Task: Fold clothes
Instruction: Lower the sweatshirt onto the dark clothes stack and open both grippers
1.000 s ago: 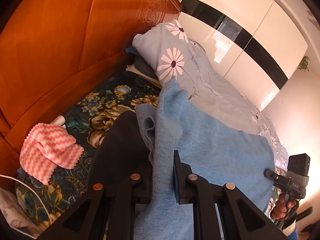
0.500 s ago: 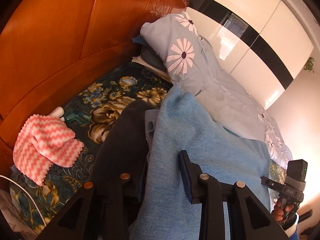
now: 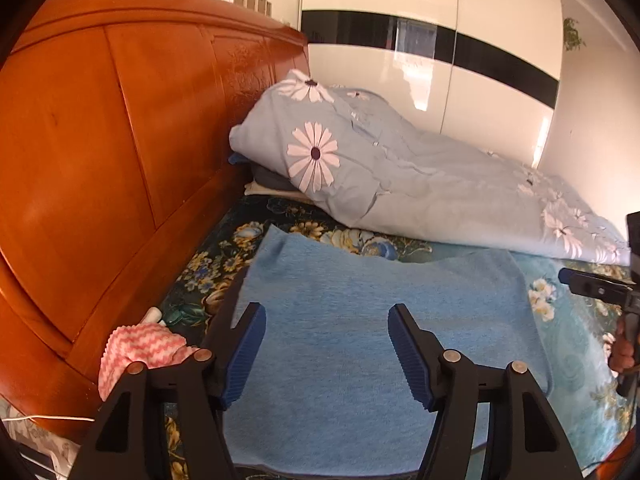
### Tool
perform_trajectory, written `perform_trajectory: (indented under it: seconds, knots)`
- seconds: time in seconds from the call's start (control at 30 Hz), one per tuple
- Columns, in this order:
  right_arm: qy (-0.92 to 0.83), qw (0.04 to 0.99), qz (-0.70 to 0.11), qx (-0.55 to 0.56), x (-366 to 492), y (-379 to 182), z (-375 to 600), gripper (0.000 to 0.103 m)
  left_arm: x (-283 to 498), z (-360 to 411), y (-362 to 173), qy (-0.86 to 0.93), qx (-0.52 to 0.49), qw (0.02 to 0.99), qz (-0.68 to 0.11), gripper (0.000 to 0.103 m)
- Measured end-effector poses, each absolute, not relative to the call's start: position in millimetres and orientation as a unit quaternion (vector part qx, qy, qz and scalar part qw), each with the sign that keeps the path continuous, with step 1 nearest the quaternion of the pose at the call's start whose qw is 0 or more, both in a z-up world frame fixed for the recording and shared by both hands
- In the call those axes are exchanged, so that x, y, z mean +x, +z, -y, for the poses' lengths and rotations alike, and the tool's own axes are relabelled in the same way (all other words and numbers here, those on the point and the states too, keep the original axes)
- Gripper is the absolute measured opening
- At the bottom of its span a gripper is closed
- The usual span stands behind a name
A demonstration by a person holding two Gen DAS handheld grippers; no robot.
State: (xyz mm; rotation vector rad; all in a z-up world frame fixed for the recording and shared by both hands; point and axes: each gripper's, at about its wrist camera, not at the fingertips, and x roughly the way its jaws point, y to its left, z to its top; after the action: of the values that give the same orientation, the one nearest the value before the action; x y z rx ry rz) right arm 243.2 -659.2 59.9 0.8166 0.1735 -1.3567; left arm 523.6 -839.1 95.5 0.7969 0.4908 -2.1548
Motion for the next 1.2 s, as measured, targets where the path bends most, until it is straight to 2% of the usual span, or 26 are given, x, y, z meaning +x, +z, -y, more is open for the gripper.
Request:
perform_trajectory:
  seconds: [0.13,0.3,0.47,0.6,0.73,0.8,0.83,0.87,0.93,1.0,1.07,1.13,1.2]
  knots:
    - [-0.588,0.709,-0.1,0.375,268,48,684,0.056,520,866,69,-0.824,0.328,0.389,-0.249,0.068]
    - [-0.575,0.708,-0.109,0.395,279,23,707,0.056,524,872,43,-0.824,0.329,0.381,-0.26,0.069]
    - [-0.577,0.698,-0.116,0.409,281,8,717,0.056,524,873,42,-0.826,0.313,0.379,-0.275,0.07]
    - [-0.579,0.699,-0.122,0.402,282,20,709,0.056,523,861,48,-0.817,0.303,0.415,-0.26,0.07]
    - [-0.59,0.711,-0.135,0.358,288,37,687,0.056,527,815,57,-0.823,0.28,0.449,-0.208,0.07]
    - [-0.591,0.719,-0.138,0.338,294,38,675,0.057,529,788,55,-0.819,0.276,0.467,-0.187,0.074]
    - [-0.589,0.724,-0.136,0.332,298,36,666,0.062,531,776,52,-0.819,0.273,0.47,-0.183,0.081]
    - [-0.587,0.729,-0.132,0.326,301,33,657,0.071,533,764,48,-0.823,0.268,0.465,-0.187,0.086]
    - [-0.587,0.732,-0.129,0.322,309,24,640,0.078,538,742,39,-0.828,0.26,0.459,-0.191,0.088]
    - [-0.587,0.732,-0.128,0.321,317,15,623,0.08,542,719,29,-0.829,0.254,0.462,-0.187,0.092]
    - [-0.587,0.728,-0.138,0.325,325,8,611,0.08,547,699,19,-0.829,0.247,0.467,-0.186,0.102]
    - [-0.595,0.722,-0.145,0.321,332,5,598,0.081,551,682,12,-0.827,0.242,0.47,-0.19,0.103]
    - [-0.607,0.716,-0.145,0.313,337,6,585,0.09,555,666,6,-0.825,0.236,0.474,-0.196,0.103]
